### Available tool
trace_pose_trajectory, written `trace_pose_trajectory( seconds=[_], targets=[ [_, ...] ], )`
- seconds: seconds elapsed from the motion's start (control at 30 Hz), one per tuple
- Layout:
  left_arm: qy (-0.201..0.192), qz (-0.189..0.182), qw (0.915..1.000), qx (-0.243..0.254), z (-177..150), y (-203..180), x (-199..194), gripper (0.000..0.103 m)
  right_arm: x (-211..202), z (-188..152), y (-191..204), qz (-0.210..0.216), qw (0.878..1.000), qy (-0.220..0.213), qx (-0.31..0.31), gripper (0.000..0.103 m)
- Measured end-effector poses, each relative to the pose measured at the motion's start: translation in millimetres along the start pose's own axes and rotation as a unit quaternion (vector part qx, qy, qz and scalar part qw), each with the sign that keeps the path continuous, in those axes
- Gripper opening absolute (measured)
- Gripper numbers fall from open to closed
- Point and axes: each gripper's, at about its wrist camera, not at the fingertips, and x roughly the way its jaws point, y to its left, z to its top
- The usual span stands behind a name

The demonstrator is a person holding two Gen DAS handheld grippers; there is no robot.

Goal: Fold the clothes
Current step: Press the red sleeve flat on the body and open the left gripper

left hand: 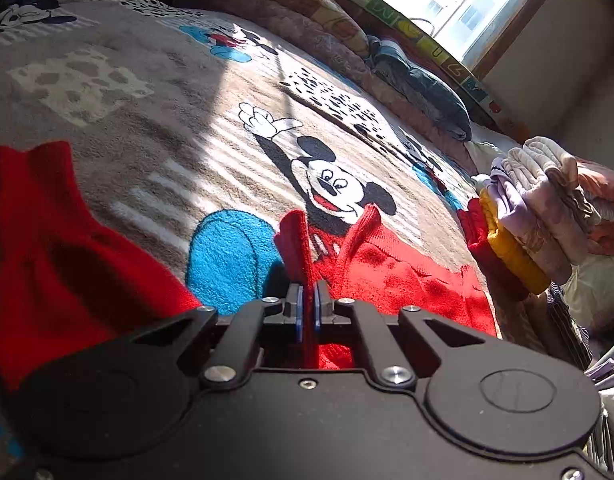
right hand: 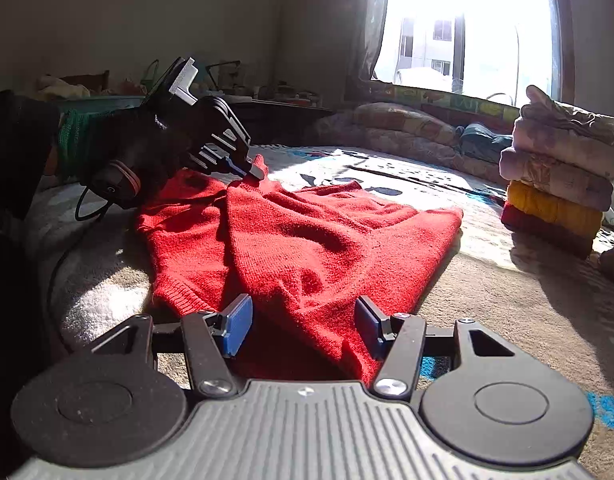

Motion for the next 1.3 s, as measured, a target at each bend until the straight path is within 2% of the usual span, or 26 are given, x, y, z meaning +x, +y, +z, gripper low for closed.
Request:
trace_pose_trajectory(
  seconds=[0.23, 0.37, 0.47, 0.6, 0.97, 1.3],
  targets=[
    [-0.036, -0.075, 0.9966, -0.003, 29.7, -58.2, -10.3, 0.002, 4.9, 0.5, -2.0, 0.03, 0.999, 0.027, 0.013, 0.063],
    [-0.037, -0.095, 0.9947, 0.001, 38.7, -90.7, -1.6, 0.002, 9.3, 0.1, 2.5, 0.04, 0.998, 0.045, 0.002, 0.068],
    [-0.032, -0.096, 0.9948, 0.005, 40.2, -113.4, 10.9, 0.002, 9.4, 0.4, 3.4, 0.04, 0.998, 0.046, 0.001, 0.068],
    [-0.024, -0.077, 0.9967, 0.006, 35.7, -137.9, 33.8, 0.002, 8.8, 0.7, 3.8, 0.037, 0.998, 0.044, -0.001, 0.068],
    [0.006, -0.034, 0.9994, -0.006, 11.1, -173.3, 96.6, 0.002, 10.5, 2.8, -8.1, 0.056, 0.997, 0.046, 0.03, 0.068],
    [0.014, 0.019, 0.998, 0.058, -17.6, -198.1, 134.3, 0.002, 7.8, 4.2, -21.5, 0.08, 0.993, 0.055, 0.072, 0.068]
  ],
)
